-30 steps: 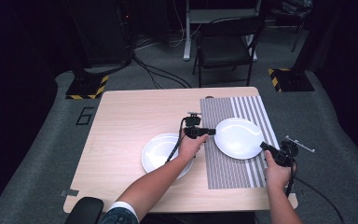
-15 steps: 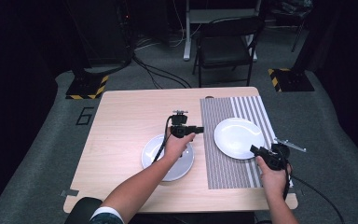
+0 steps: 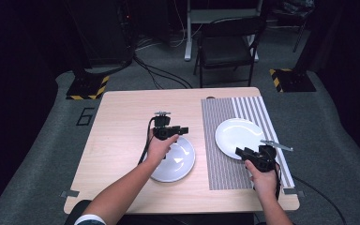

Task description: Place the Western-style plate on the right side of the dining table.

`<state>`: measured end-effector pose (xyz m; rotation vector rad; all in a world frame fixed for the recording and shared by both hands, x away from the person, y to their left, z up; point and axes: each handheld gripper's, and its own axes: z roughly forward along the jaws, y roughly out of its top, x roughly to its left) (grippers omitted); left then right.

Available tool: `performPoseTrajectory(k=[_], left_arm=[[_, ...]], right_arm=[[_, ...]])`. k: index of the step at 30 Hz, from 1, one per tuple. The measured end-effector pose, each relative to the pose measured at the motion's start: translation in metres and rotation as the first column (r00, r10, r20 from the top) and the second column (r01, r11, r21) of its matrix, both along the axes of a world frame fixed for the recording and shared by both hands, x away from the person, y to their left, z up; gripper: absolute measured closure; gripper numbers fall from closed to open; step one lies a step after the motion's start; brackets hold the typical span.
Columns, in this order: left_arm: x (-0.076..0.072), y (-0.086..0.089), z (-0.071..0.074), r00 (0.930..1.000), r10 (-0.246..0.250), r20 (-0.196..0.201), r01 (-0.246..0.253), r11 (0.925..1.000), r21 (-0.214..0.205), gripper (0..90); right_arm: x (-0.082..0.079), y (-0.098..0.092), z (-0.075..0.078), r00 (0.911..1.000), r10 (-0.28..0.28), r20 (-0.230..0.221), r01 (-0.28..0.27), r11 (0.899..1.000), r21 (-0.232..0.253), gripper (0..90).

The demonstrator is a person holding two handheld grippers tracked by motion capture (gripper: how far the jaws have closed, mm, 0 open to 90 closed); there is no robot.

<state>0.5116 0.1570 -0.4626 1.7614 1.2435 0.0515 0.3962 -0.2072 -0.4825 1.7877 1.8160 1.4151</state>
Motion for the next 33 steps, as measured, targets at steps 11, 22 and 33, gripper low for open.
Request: performPoseTrajectory(k=[11,22,33], left_arm=[[-0.018,0.04,-0.008,0.9998,0.02,0.002,-0.02,0.9997,0.014,47.9],[-0.04,0.076,-0.021,0.9996,0.028,0.0,-0.028,0.9983,0.052,44.6],[-0.046,0.107,-0.033,0.9957,0.092,0.005,-0.092,0.9957,0.012,43.4]], right_arm=[[-0.001,0.019,-0.004,0.9903,0.139,-0.006,-0.139,0.99,-0.005,52.0],[-0.005,0.033,-0.004,0.9842,0.177,-0.005,-0.177,0.984,-0.031,51.1],[-0.005,0.047,-0.011,0.965,0.262,0.005,-0.26,0.96,-0.102,49.9]])
